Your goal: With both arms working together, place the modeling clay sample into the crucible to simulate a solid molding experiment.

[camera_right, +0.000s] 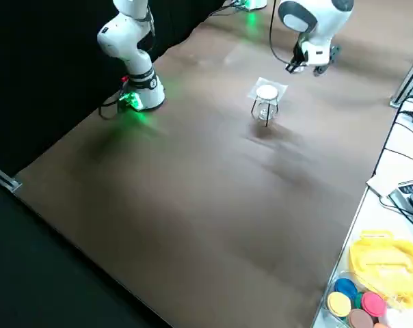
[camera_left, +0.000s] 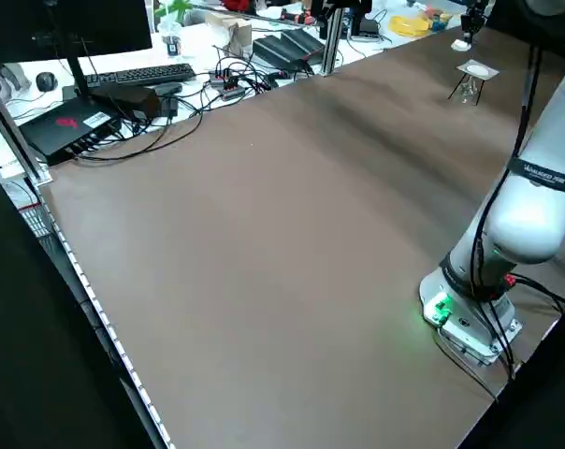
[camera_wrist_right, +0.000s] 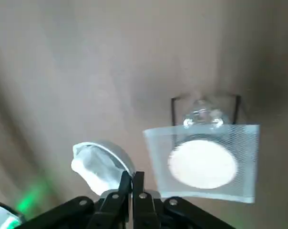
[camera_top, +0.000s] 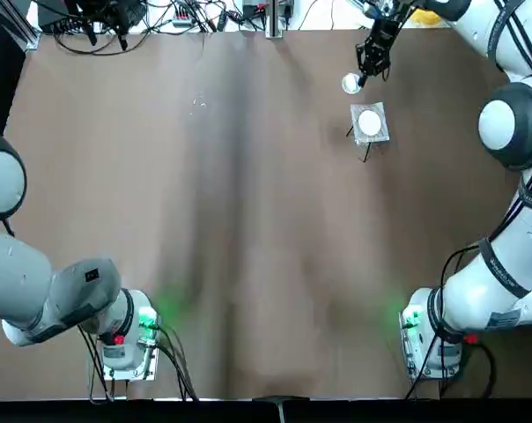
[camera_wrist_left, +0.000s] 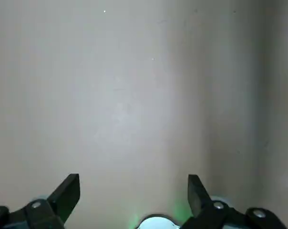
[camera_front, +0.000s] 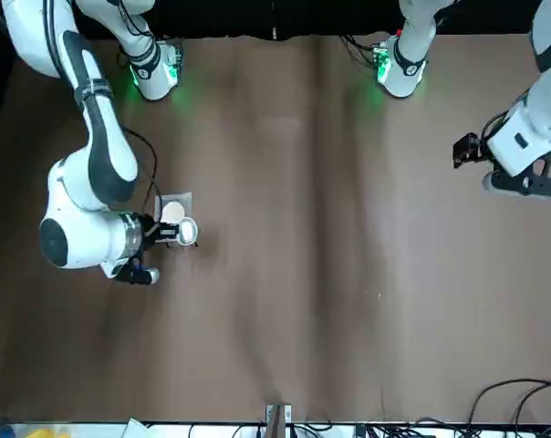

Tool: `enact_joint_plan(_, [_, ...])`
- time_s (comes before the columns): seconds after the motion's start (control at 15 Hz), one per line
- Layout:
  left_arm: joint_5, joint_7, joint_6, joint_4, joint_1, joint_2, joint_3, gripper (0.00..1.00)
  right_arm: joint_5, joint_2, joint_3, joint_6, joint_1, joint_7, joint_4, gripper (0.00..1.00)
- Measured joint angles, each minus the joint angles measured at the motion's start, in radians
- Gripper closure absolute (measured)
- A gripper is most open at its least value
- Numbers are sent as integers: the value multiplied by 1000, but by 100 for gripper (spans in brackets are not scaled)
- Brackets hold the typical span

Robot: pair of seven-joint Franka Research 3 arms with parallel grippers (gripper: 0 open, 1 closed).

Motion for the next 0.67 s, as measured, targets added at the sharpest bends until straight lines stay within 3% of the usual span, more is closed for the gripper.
enact_joint_plan(0.2, [-4, 2, 39, -29, 8, -23, -1, 0, -20, -23, 0, -4, -45, -109, -60, 96])
enact_joint_plan(0.67, [13, 11, 68, 0, 9, -12, 1, 0, -22, -62, 2, -5, -101, -302, -186, 96])
